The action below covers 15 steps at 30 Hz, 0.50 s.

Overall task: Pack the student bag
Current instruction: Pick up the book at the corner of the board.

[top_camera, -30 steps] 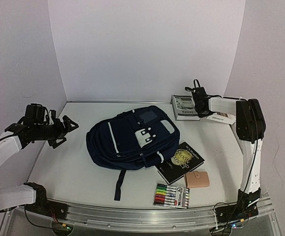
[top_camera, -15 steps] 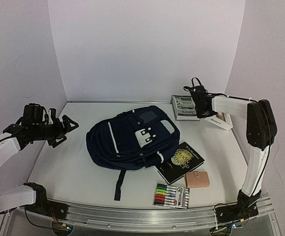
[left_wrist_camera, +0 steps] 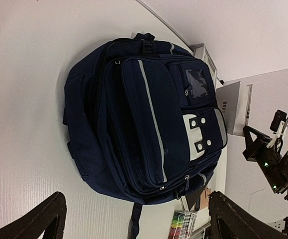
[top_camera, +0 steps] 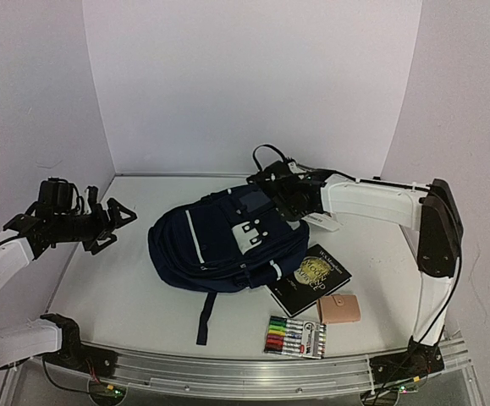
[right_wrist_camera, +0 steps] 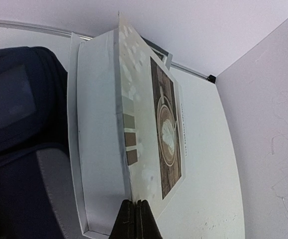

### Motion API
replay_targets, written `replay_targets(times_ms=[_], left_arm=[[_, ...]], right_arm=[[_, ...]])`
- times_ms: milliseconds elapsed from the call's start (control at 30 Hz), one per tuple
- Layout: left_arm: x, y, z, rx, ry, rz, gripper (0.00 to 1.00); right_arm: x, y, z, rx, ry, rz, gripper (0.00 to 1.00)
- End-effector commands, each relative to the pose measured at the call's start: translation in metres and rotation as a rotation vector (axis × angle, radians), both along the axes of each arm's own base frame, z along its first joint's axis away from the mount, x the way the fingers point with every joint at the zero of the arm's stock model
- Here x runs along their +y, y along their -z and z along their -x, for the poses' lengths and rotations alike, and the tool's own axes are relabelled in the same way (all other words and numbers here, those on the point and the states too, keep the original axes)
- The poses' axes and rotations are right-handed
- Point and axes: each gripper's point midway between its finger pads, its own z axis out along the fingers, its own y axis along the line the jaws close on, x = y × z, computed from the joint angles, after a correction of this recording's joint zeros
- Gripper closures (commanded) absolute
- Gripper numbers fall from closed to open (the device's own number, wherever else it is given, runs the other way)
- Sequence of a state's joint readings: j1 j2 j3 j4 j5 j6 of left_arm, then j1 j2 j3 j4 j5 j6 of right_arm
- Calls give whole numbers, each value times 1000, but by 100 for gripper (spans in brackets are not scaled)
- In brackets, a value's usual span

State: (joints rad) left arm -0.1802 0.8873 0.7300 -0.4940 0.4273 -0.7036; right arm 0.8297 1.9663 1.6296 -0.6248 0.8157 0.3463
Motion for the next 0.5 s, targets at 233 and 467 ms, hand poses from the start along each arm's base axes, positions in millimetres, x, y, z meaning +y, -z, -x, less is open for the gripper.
replay_targets(times_ms=[233,467], left_arm=[[-21,-29,-7,-110,88,124,1],[-37,-38,-6,-133,120,203,2]], right_arm=[[107,-111,57,-140,-268,-148,100],[201,-104,102,-83,-489,-240,100]])
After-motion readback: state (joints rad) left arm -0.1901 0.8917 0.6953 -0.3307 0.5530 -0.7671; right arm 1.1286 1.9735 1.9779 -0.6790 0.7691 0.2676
